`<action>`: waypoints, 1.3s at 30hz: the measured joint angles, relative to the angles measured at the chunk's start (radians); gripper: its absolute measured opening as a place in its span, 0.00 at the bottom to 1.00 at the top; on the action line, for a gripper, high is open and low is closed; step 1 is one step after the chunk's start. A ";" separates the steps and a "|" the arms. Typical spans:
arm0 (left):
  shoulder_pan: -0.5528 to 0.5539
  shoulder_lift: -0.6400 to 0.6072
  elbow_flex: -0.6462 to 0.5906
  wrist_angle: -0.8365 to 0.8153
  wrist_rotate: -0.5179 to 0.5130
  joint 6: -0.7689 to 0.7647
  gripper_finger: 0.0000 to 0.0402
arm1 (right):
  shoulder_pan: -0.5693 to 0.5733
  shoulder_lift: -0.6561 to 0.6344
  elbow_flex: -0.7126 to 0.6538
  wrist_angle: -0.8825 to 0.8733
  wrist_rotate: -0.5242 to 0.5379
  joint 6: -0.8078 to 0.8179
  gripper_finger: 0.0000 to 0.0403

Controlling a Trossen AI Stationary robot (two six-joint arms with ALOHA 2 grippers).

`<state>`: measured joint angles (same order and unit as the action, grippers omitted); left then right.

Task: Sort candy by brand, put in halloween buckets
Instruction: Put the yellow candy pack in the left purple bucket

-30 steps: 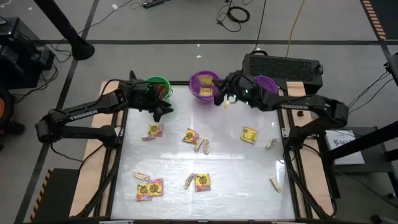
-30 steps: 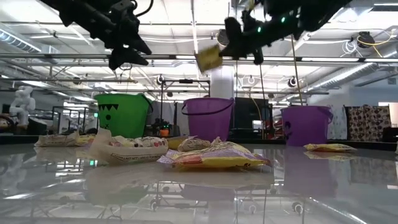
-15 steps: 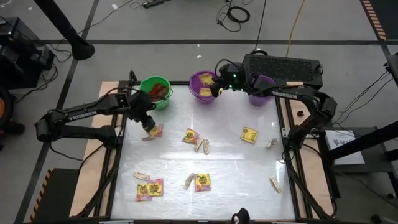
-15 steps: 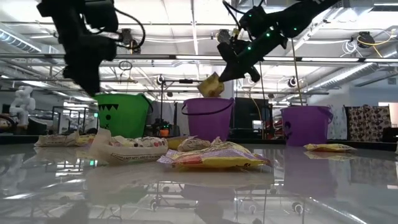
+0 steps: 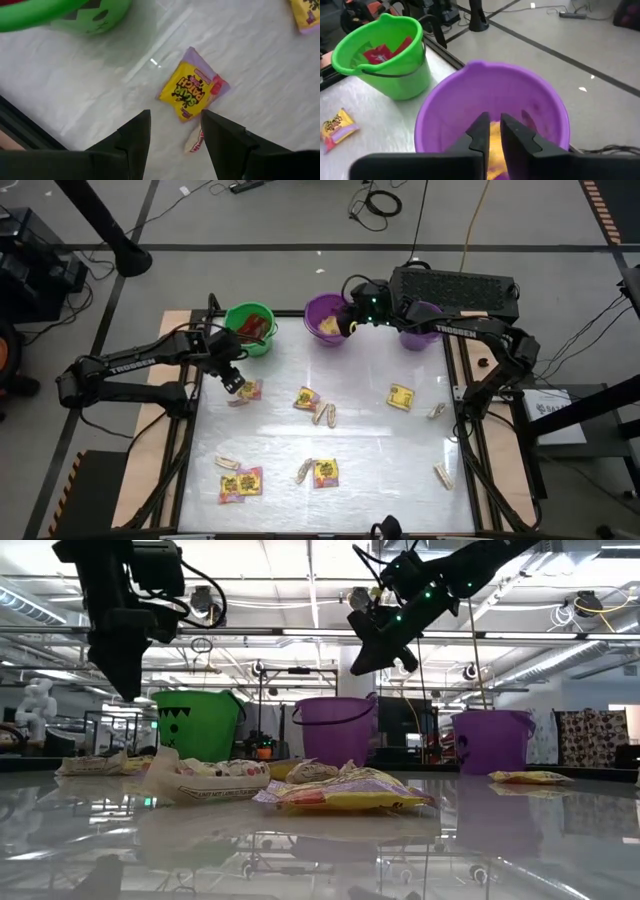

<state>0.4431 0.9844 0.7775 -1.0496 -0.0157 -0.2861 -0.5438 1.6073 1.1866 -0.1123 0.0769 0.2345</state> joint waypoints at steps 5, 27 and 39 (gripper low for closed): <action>0.000 0.000 0.000 0.015 -0.024 0.046 0.45 | 0.012 0.000 0.000 0.024 -0.091 0.042 0.16; 0.000 0.000 -0.001 0.195 -0.046 0.170 0.45 | 0.305 -0.001 0.000 -0.832 -0.164 0.080 0.19; 0.000 0.005 -0.001 0.346 -0.046 0.167 0.45 | 0.267 0.000 -0.124 -0.897 -0.116 0.238 0.47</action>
<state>0.4434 0.9890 0.7761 -0.7039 -0.0615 -0.1195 -0.2772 1.6070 1.0624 -1.0088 -0.0393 0.4722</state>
